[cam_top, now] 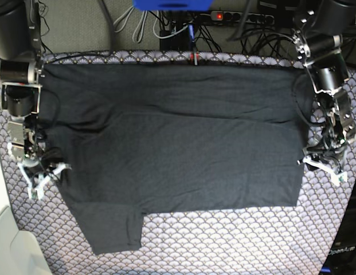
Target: Fold the T-shirt properly
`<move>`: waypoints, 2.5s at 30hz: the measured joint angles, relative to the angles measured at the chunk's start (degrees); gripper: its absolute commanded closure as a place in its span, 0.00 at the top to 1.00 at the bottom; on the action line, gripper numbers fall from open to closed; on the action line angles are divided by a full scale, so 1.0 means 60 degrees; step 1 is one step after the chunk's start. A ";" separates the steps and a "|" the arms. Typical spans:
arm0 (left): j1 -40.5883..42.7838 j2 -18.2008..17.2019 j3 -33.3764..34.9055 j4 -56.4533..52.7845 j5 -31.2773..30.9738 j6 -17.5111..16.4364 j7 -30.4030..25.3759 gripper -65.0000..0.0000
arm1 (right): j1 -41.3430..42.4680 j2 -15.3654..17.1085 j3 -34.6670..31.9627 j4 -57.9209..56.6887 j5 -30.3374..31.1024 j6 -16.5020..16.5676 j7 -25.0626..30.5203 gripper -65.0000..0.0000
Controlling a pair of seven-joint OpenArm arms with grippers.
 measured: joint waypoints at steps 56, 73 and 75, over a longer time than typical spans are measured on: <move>-0.2743 -0.0379 0.3060 -0.5366 -0.0036 0.1151 -0.4084 0.51 | -0.0634 0.0033 0.0036 0.0106 0.0255 0.0069 0.0648 0.00; -0.2703 0.0095 0.3075 -0.5359 -0.0069 0.0933 -0.4091 0.51 | -0.0630 0.0033 0.0036 0.0109 0.0255 0.0069 0.0648 0.00; -0.2688 0.0193 0.3075 -0.5359 -0.0062 0.1002 -0.4109 0.51 | -0.0630 0.0033 0.0036 0.0109 0.0255 0.0069 0.0648 0.00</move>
